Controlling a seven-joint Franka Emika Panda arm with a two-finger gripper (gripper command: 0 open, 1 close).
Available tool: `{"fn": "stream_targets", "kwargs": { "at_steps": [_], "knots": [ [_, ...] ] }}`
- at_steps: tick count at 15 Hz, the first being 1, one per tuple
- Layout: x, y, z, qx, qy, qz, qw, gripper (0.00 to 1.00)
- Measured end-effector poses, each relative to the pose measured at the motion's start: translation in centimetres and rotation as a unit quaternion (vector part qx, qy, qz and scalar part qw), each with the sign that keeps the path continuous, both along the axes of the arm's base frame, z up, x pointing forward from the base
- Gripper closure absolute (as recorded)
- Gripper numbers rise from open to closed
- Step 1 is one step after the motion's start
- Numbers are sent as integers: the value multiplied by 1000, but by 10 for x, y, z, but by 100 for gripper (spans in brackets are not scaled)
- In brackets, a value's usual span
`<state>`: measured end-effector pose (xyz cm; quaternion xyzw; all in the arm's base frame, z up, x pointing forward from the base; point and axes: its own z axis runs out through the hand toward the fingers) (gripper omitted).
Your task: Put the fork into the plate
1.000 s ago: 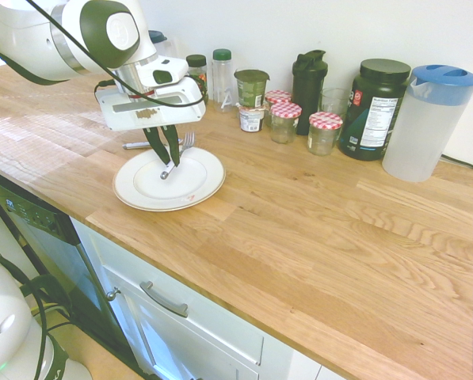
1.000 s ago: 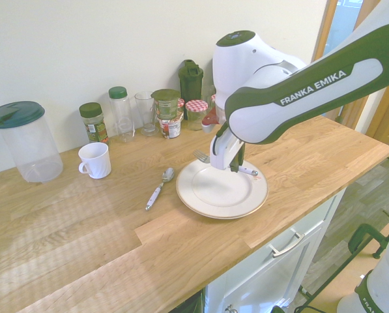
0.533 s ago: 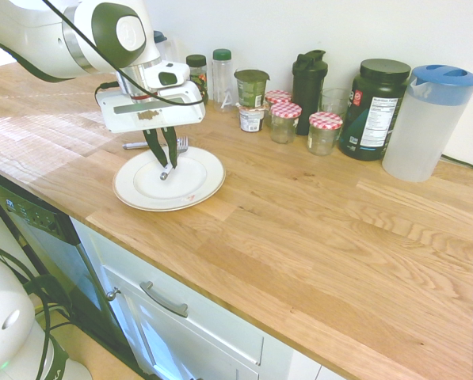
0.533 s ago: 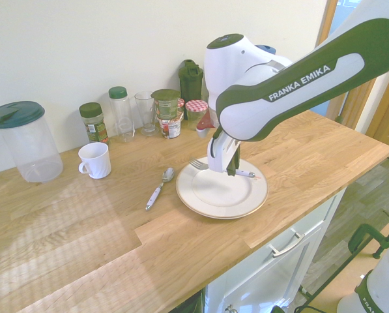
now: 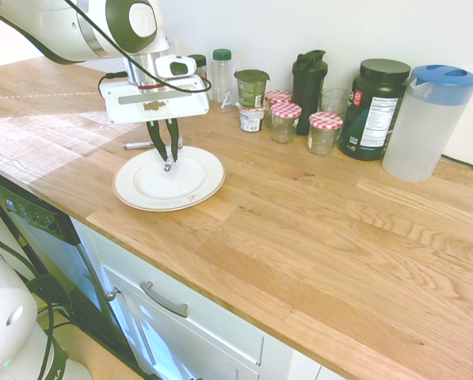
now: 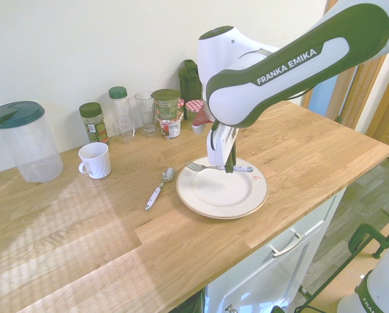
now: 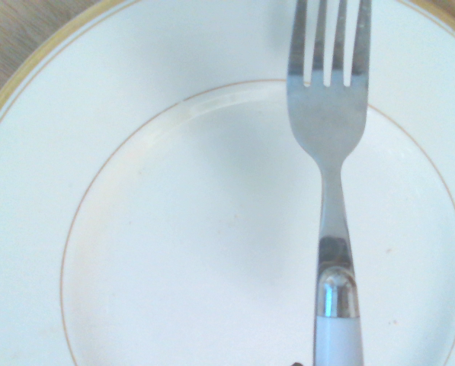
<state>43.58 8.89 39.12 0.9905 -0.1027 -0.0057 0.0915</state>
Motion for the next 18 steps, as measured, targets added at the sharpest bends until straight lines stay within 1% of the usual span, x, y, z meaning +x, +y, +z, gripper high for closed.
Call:
{"fn": "stream_targets", "kwargs": {
  "at_steps": [5, 7, 11, 15, 16, 18],
  "knots": [
    [21, 8, -7, 1, 25, 4, 1000, 100],
    [26, 8, -11, -7, 27, 8, 1000, 100],
    [36, -7, -39, -38, 24, 24, 999, 100],
    [32, 0, -56, -60, 15, 37, 997, 100],
    [31, 4, -57, -65, 13, 40, 997, 0],
    [29, 8, -59, -70, 9, 43, 997, 0]
  ]
}}
